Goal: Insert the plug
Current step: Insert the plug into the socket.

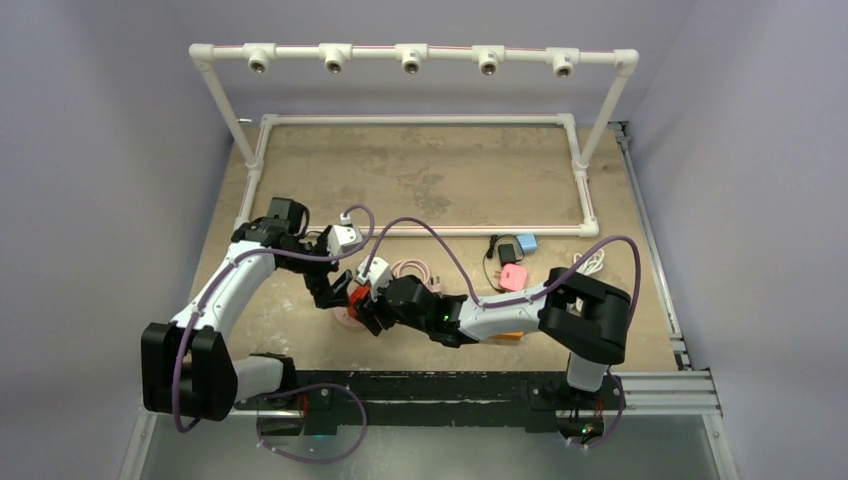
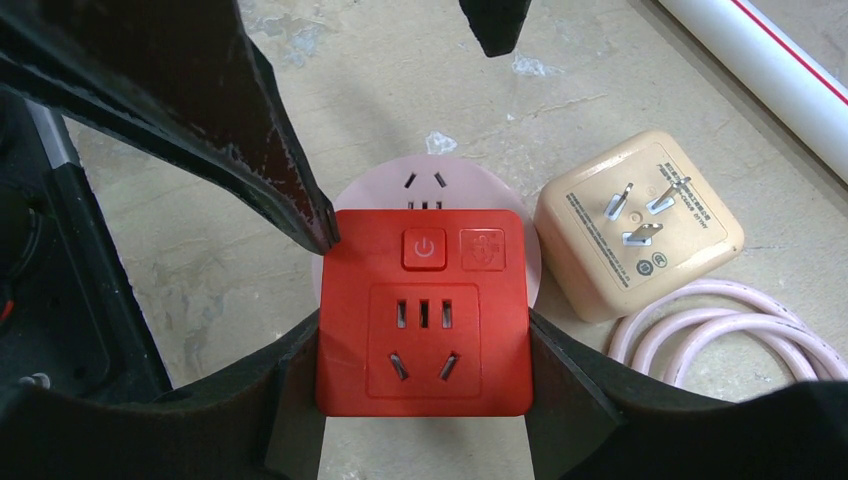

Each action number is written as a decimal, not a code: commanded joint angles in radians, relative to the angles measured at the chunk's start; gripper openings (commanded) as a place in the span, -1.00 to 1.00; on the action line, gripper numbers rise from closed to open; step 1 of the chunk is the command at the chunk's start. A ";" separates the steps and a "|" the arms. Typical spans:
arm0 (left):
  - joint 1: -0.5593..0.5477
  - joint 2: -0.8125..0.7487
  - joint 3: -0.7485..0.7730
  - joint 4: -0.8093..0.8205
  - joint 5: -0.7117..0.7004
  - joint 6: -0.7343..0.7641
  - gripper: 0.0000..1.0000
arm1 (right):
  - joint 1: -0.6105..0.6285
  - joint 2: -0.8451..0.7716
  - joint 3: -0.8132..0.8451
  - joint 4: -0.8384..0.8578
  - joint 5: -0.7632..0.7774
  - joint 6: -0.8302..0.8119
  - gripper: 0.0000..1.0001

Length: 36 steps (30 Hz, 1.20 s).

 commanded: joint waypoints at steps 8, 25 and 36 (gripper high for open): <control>-0.028 -0.027 -0.056 0.175 -0.017 -0.008 0.98 | 0.002 0.125 -0.067 -0.262 -0.020 -0.018 -1.00; -0.068 -0.031 -0.152 0.229 -0.133 0.052 0.55 | 0.014 0.069 -0.064 -0.275 -0.045 0.036 0.15; -0.068 -0.022 -0.121 0.186 -0.146 0.069 0.32 | -0.006 -0.081 -0.040 -0.288 -0.061 0.033 0.78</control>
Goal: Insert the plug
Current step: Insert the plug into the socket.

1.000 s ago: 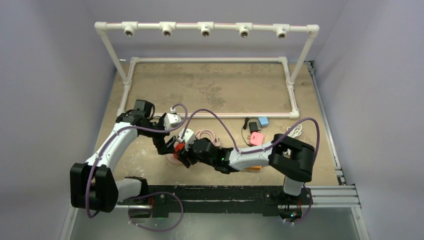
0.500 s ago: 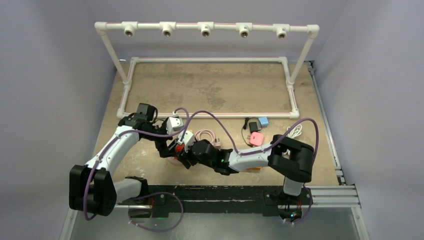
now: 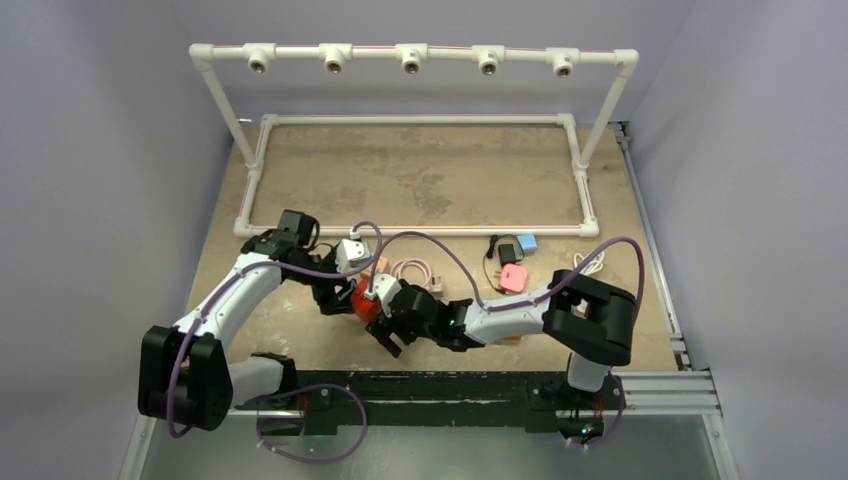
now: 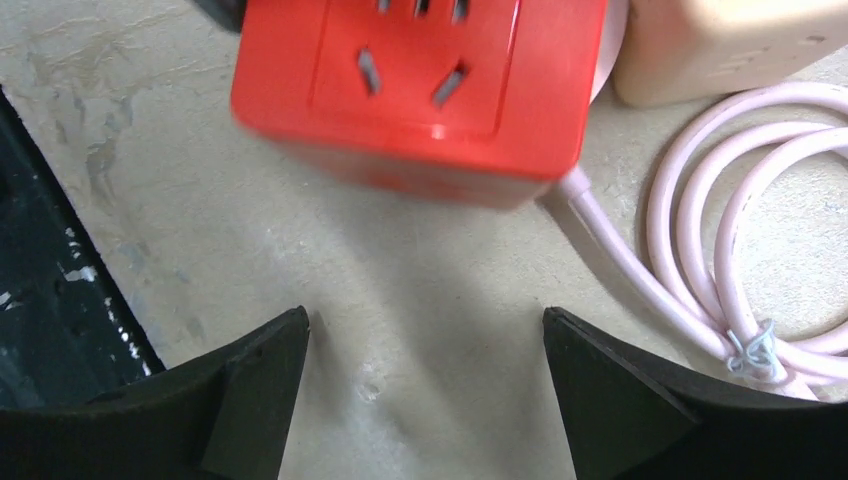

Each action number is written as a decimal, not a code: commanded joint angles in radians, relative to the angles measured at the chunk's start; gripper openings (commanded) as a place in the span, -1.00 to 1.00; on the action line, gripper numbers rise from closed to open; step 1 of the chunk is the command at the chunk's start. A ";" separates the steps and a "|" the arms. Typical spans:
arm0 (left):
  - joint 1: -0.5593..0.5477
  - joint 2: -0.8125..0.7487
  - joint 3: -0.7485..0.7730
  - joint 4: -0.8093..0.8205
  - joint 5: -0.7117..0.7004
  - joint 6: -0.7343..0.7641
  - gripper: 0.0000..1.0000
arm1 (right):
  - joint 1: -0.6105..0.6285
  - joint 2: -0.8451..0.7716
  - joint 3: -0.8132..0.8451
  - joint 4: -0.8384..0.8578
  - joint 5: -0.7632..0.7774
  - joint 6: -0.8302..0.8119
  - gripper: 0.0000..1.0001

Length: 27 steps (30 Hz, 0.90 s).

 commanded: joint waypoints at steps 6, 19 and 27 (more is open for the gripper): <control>0.003 -0.004 0.010 0.058 -0.144 0.091 0.32 | -0.071 -0.176 0.005 -0.115 -0.088 0.017 0.71; 0.015 -0.011 0.177 -0.108 0.064 0.089 0.57 | -0.277 -0.237 0.056 -0.039 -0.378 0.094 -0.15; 0.023 0.076 0.173 -0.010 -0.008 0.028 0.13 | -0.280 -0.161 0.102 0.023 -0.426 0.146 -0.26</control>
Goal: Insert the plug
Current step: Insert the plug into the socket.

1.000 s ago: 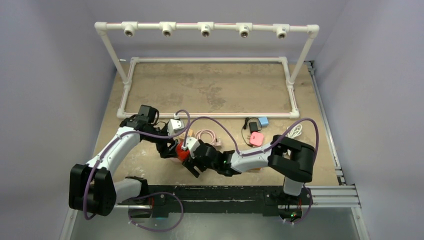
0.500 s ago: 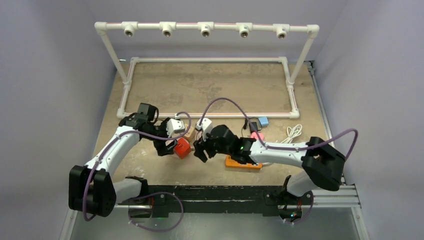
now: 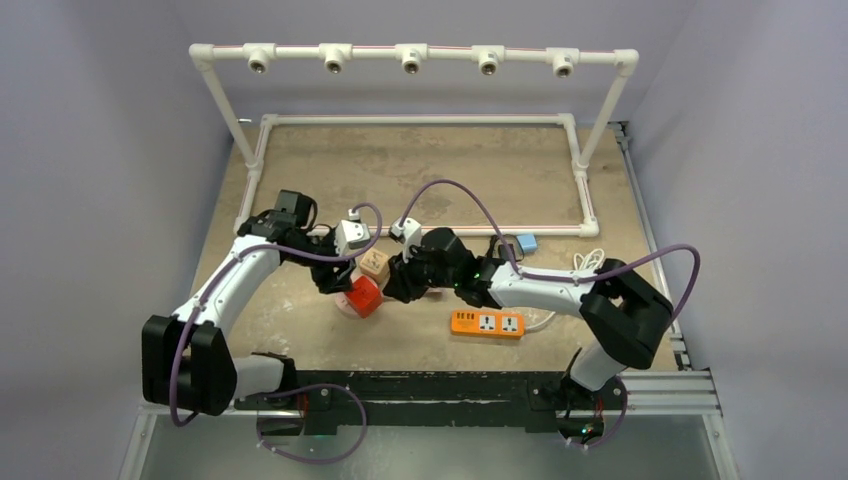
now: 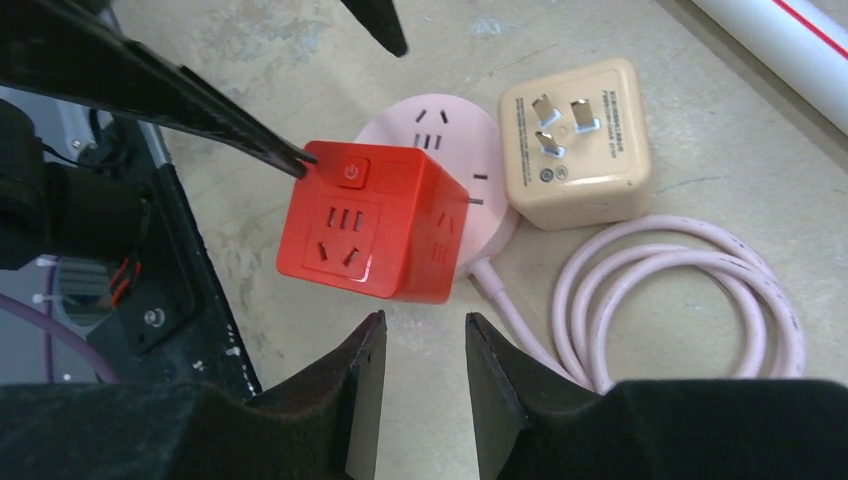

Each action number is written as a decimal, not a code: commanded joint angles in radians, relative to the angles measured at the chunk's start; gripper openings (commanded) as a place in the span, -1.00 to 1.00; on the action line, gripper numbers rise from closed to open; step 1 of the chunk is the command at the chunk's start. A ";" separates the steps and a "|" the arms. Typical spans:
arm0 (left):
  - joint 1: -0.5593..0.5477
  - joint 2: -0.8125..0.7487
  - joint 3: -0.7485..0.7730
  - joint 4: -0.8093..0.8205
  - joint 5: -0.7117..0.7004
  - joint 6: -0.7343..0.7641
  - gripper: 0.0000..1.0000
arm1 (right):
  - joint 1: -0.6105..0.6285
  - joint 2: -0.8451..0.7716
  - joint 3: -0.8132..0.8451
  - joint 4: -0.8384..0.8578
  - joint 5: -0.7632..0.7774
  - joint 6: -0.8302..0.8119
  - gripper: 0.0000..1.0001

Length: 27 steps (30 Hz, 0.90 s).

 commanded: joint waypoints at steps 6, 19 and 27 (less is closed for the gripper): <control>0.011 0.032 -0.005 0.071 -0.030 -0.013 0.00 | 0.001 0.021 0.040 0.116 -0.048 0.072 -0.26; 0.010 0.021 -0.031 0.061 -0.057 0.009 -0.06 | 0.000 0.154 0.135 0.108 -0.063 0.070 -0.25; 0.011 0.023 0.012 0.052 -0.011 -0.026 0.06 | 0.000 0.163 0.142 0.042 -0.023 0.028 -0.31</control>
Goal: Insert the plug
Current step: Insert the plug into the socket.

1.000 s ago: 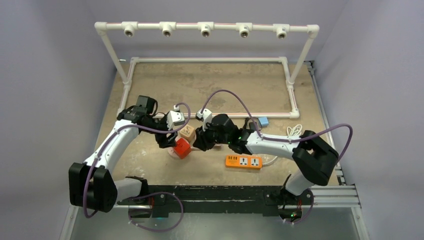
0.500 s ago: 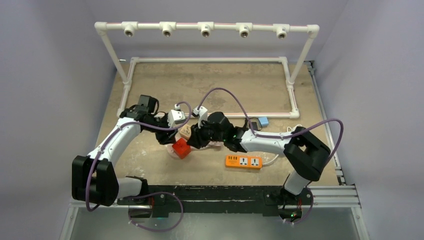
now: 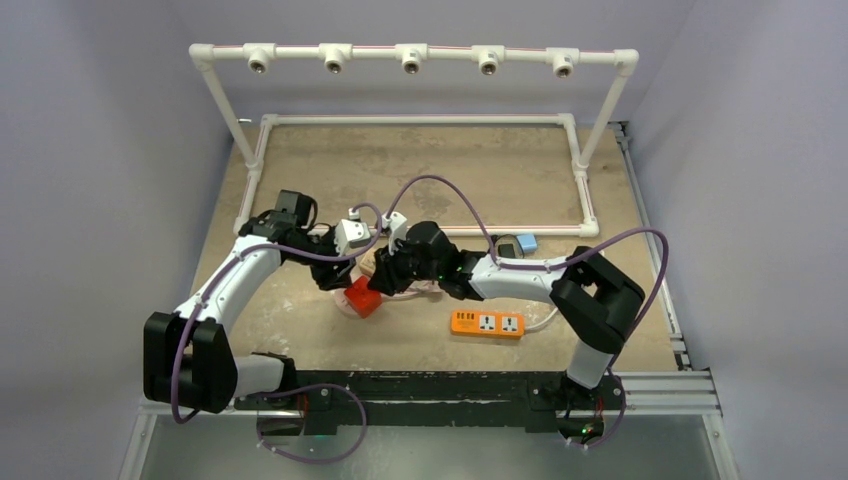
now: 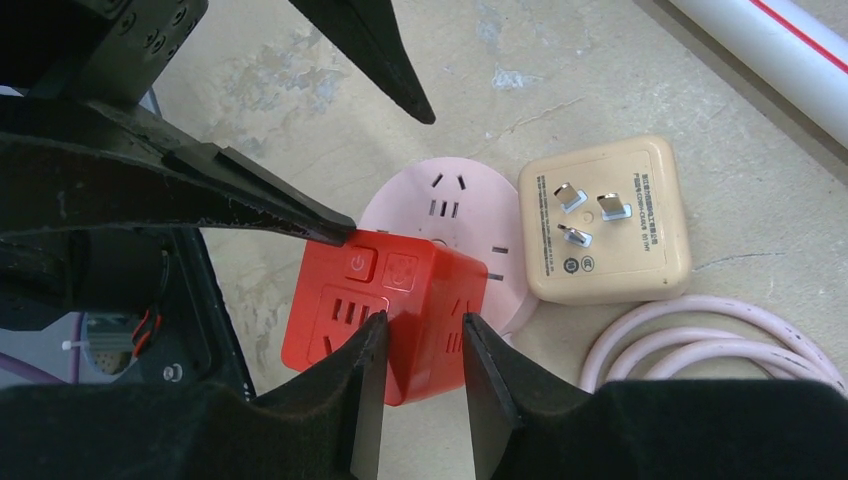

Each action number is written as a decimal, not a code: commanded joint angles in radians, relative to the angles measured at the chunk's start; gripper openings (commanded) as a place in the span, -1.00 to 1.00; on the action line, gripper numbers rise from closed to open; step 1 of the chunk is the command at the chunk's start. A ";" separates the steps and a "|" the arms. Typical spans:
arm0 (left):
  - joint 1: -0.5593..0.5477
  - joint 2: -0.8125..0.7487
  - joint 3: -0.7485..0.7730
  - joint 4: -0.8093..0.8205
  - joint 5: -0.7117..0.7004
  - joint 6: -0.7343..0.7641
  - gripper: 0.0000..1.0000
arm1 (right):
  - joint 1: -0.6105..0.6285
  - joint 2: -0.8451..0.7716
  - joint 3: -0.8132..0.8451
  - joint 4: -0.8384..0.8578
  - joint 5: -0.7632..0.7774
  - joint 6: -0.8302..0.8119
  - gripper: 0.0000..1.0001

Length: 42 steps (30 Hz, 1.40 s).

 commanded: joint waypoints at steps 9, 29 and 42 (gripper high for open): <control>0.002 -0.011 -0.012 -0.028 0.046 0.002 0.19 | 0.003 0.005 0.016 -0.063 0.083 -0.082 -0.39; -0.001 0.053 -0.227 0.066 -0.278 0.158 -0.22 | 0.010 0.016 -0.005 -0.138 0.133 -0.115 -0.56; 0.002 0.046 -0.029 -0.033 -0.179 0.077 -0.05 | -0.020 -0.067 0.144 -0.244 0.194 -0.113 0.35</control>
